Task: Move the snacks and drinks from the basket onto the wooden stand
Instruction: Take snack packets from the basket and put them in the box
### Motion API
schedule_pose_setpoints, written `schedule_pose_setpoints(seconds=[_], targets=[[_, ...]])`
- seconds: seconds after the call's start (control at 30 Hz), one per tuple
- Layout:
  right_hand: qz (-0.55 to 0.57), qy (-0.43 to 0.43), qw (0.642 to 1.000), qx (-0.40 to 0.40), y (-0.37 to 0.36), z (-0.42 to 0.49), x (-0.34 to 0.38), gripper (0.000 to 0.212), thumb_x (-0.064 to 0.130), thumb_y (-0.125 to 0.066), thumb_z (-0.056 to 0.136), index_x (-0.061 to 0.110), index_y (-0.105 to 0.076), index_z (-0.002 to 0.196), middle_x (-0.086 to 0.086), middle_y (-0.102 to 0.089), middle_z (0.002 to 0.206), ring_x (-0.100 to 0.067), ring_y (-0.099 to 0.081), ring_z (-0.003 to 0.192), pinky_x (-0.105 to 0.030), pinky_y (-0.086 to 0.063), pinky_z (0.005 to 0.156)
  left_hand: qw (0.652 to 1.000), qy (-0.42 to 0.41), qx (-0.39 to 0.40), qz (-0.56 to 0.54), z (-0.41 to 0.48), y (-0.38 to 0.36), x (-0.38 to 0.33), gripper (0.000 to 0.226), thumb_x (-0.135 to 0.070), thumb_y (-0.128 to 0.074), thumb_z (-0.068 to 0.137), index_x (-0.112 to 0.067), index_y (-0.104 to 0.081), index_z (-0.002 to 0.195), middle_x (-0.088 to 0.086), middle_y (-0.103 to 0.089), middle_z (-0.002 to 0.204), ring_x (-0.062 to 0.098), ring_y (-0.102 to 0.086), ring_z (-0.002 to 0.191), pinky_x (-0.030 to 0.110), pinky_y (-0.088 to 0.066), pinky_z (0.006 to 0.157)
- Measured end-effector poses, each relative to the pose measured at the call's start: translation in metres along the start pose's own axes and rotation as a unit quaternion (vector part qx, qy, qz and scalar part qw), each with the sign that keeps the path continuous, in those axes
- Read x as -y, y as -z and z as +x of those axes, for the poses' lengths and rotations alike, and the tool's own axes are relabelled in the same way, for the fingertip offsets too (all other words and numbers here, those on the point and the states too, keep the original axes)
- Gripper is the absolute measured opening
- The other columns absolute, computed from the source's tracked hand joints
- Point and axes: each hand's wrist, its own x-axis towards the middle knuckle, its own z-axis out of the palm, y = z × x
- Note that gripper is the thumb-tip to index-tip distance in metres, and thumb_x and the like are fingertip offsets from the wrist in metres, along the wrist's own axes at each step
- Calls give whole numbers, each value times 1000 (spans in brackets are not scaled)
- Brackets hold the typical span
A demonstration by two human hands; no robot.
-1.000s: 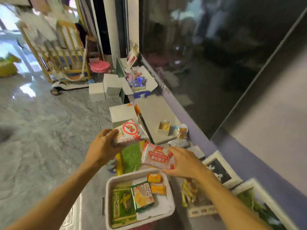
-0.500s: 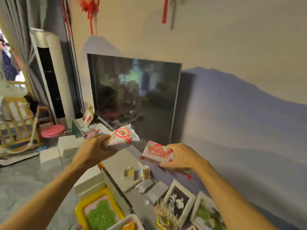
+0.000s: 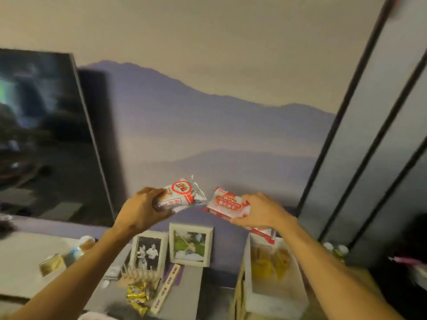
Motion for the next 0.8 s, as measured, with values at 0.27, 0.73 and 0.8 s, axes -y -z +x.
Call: schedule_pose_setpoints(seconds=[0.27,0.73,0.8], targets=[[-17,-162,984,-68,12,-82,-155,76,91,-66,72,30,-71,116,9,-78,108,-14,-75,90,-35,-62,80,991,-102,85,-35,46,-113,-171,81,-60,-82,80,-23,-56,147,-2,-64,137,17,-66,112,28,-52,90],[133,-372,917,-51,-140,-50,-273,72,89,-54,86,26,-69,118,7,-74,109,-14,-71,96,-28,-52,82,989,55,135,-35,31,-335,-247,82,-77,-70,77,-32,-55,143,-4,-62,140,20,-64,117,38,-60,91],[144,-399,904,-57,-175,-42,-277,68,88,-56,87,27,-69,115,10,-74,105,-12,-69,93,-27,-50,81,985,89,139,-58,22,-377,-237,87,-87,-61,72,-33,-57,140,-5,-64,134,20,-65,112,41,-61,89]])
